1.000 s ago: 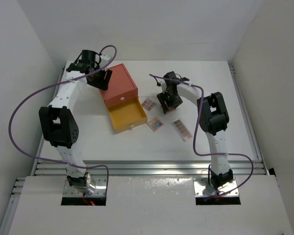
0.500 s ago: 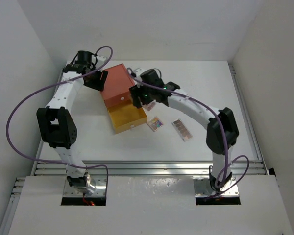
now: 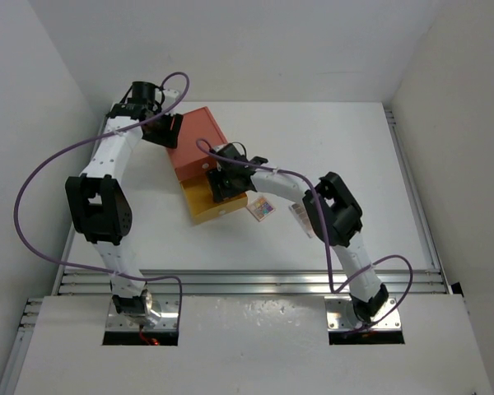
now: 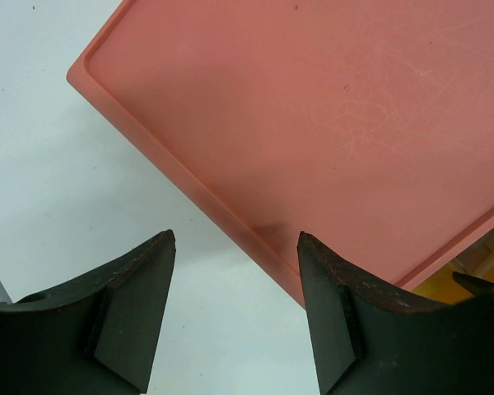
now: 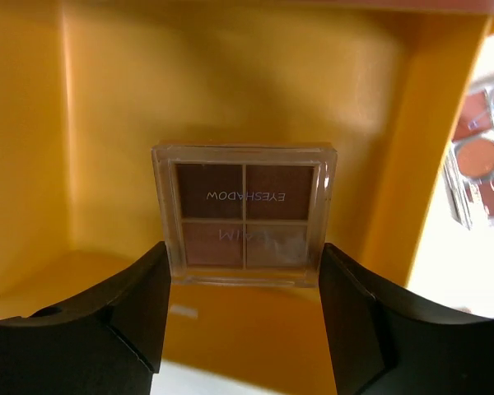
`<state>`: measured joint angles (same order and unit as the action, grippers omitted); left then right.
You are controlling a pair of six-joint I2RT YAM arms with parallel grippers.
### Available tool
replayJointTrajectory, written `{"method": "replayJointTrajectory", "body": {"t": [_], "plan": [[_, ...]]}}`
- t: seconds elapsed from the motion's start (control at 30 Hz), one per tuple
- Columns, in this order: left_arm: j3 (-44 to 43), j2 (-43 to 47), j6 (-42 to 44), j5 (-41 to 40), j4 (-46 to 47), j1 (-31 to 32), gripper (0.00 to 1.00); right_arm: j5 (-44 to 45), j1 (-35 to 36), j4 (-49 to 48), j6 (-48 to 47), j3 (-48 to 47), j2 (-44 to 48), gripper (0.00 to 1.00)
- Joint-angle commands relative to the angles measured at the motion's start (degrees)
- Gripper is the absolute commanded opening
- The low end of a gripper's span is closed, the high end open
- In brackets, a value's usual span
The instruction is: Organize the makeup
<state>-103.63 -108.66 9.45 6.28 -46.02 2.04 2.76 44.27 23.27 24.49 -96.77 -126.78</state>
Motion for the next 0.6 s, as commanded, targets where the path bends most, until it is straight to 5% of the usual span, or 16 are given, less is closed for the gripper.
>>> {"method": "replayJointTrajectory", "body": {"t": [0.0, 0.3, 0.57], "plan": [[-2.45, -0.23, -1.1, 0.92, 0.05, -0.46, 0.67, 0.49, -0.24, -6.3, 0.83, -1.76, -0.3, 0.18], [-2.45, 0.29, -1.1, 1.45, 0.05, -0.46, 0.67, 2.16, -0.24, -8.06, 2.32, -5.71, -4.53, 0.78], [-2.45, 0.29, -0.58, 1.98, 0.05, -0.46, 0.67, -1.97, 0.46, -14.21, 0.21, -0.79, 3.02, 0.8]]}}
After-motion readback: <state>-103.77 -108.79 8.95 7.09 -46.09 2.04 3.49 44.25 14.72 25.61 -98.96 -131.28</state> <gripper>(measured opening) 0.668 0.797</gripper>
